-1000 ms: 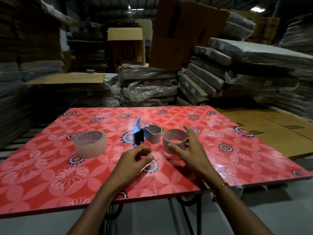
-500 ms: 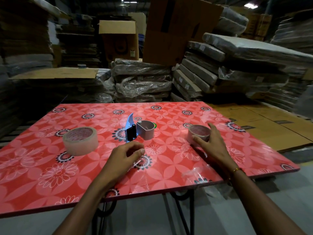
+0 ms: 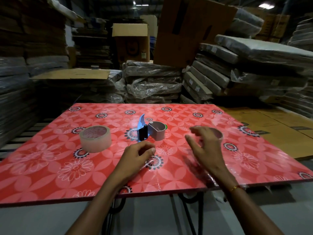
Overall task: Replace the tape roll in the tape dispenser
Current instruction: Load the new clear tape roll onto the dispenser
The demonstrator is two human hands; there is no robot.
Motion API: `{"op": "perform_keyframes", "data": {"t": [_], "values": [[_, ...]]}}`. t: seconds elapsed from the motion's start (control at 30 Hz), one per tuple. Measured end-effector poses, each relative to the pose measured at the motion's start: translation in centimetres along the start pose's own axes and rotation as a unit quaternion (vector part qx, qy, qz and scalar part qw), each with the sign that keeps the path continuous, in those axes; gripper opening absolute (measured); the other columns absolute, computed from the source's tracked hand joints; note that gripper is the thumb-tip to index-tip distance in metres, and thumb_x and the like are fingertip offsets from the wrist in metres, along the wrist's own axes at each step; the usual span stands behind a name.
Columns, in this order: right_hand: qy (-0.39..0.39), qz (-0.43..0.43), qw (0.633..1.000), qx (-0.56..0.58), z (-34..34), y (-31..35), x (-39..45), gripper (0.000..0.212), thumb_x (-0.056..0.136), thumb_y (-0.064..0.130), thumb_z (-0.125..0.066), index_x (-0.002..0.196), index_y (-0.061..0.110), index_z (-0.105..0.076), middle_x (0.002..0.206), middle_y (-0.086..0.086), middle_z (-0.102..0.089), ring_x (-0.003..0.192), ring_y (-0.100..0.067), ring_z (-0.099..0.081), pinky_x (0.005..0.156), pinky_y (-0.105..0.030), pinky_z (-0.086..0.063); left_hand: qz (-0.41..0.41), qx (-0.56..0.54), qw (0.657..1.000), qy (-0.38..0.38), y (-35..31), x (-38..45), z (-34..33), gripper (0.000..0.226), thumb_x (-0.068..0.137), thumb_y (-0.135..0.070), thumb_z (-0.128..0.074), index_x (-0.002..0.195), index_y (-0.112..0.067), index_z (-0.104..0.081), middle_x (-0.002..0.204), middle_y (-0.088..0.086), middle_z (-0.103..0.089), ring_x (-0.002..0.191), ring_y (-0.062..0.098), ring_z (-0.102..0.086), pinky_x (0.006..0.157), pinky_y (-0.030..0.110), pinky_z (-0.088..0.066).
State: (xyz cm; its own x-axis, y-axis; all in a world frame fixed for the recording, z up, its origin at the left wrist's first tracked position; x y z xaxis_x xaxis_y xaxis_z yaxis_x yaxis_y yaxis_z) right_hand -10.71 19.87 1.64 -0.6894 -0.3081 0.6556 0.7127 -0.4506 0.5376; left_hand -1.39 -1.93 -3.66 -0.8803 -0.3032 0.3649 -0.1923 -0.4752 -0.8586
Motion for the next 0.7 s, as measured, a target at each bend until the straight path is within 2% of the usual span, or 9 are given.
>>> {"op": "perform_keyframes", "data": {"t": [0.07, 0.13, 0.3, 0.4, 0.47, 0.53, 0.57, 0.63, 0.7], "values": [[0.023, -0.038, 0.994, 0.102, -2.2, 2.2, -0.9, 0.02, 0.092, 0.024, -0.07, 0.111, 0.018, -0.069, 0.105, 0.007, -0.069, 0.093, -0.004, -0.066, 0.078, -0.023, -0.055, -0.007, 0.001, 1.0, -0.029, -0.4, -0.3, 0.5, 0.01, 0.091, -0.019, -0.066, 0.095, -0.021, -0.075, 0.092, -0.006, -0.076, 0.088, 0.007, -0.069, 0.082, 0.027, -0.054], [0.058, -0.072, 0.981, 0.168, -4.8, 3.9, -1.9, 0.013, 0.093, 0.025, -0.07, 0.105, 0.021, -0.071, 0.1, 0.012, -0.072, 0.09, 0.002, -0.066, 0.071, -0.013, -0.051, -0.018, -0.002, 0.998, -0.062, -1.1, -0.7, 1.2, 0.012, 0.09, -0.022, -0.063, 0.092, -0.02, -0.075, 0.088, -0.006, -0.076, 0.085, 0.007, -0.07, 0.078, 0.025, -0.054], [0.103, -0.112, 0.956, 0.251, -8.9, 5.2, -3.3, 0.013, 0.093, 0.028, -0.069, 0.105, 0.024, -0.072, 0.096, 0.01, -0.074, 0.087, 0.0, -0.068, 0.073, -0.017, -0.053, -0.026, 0.039, 0.99, -0.13, -1.7, -1.9, 3.7, 0.014, 0.092, -0.013, -0.062, 0.087, -0.016, -0.074, 0.081, -0.009, -0.073, 0.076, -0.001, -0.066, 0.068, 0.014, -0.047], [0.107, -0.128, 0.949, 0.266, -9.1, 4.5, -3.4, 0.012, 0.095, 0.024, -0.067, 0.105, 0.022, -0.072, 0.096, 0.006, -0.074, 0.084, -0.001, -0.068, 0.069, -0.012, -0.051, -0.011, 0.078, 0.977, -0.199, -1.3, -2.6, 6.7, 0.012, 0.092, -0.016, -0.063, 0.099, -0.022, -0.07, 0.102, -0.008, -0.071, 0.094, 0.005, -0.064, 0.077, 0.016, -0.047], [0.107, -0.129, 0.949, 0.266, -8.9, 4.1, -3.5, 0.012, 0.095, 0.023, -0.066, 0.105, 0.022, -0.073, 0.096, 0.005, -0.074, 0.084, -0.002, -0.068, 0.073, -0.015, -0.05, 0.007, 0.167, 0.945, -0.282, -1.2, -3.1, 9.6, 0.028, 0.088, -0.017, -0.067, 0.115, -0.022, -0.062, 0.125, -0.001, -0.057, 0.117, 0.016, -0.051, 0.091, 0.026, -0.044], [0.116, -0.128, 0.949, 0.264, -8.9, 4.1, -3.6, 0.013, 0.095, 0.024, -0.066, 0.107, 0.021, -0.072, 0.097, 0.006, -0.074, 0.084, 0.0, -0.068, 0.073, -0.014, -0.049, 0.037, 0.255, 0.905, -0.34, -0.7, -3.5, 12.5, 0.056, 0.081, -0.024, -0.073, 0.132, -0.023, -0.05, 0.14, 0.007, -0.041, 0.127, 0.026, -0.037, 0.098, 0.034, -0.04], [0.123, -0.128, 0.948, 0.264, -9.1, 4.3, -3.7, 0.014, 0.095, 0.024, -0.066, 0.108, 0.021, -0.071, 0.098, 0.007, -0.074, 0.084, 0.001, -0.067, 0.071, -0.011, -0.05, 0.062, 0.268, 0.901, -0.335, 0.0, -3.3, 13.5, 0.073, 0.077, -0.029, -0.076, 0.141, -0.024, -0.04, 0.147, 0.01, -0.032, 0.132, 0.029, -0.032, 0.103, 0.038, -0.037], [0.133, -0.128, 0.947, 0.265, -9.3, 4.5, -3.9, 0.015, 0.095, 0.023, -0.067, 0.109, 0.022, -0.07, 0.1, 0.007, -0.074, 0.084, 0.001, -0.067, 0.067, -0.008, -0.05, 0.112, 0.248, 0.919, -0.286, 2.4, -2.7, 14.8, 0.106, 0.07, -0.04, -0.081, 0.153, -0.03, -0.015, 0.157, 0.009, -0.015, 0.141, 0.031, -0.02, 0.113, 0.047, -0.03], [0.136, -0.125, 0.946, 0.267, -9.4, 4.7, -3.9, 0.015, 0.095, 0.021, -0.067, 0.109, 0.021, -0.07, 0.099, 0.004, -0.073, 0.083, 0.0, -0.067, 0.065, -0.008, -0.05, 0.152, 0.203, 0.938, -0.237, 4.4, -2.1, 15.3, 0.125, 0.066, -0.042, -0.086, 0.155, -0.035, 0.002, 0.161, 0.009, -0.01, 0.145, 0.033, -0.017, 0.116, 0.052, -0.027]]}}
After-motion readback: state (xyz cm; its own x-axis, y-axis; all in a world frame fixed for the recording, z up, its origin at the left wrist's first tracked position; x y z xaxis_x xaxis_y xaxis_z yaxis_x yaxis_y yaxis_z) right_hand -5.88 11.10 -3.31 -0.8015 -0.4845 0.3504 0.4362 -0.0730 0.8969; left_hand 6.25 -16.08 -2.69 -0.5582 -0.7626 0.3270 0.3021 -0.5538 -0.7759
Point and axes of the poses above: each hand's wrist, its own x-axis towards the middle knuckle, its own z-axis out of the back of the hand, y = z × x, the point moved 8 cm from there along x, towards the middle knuckle
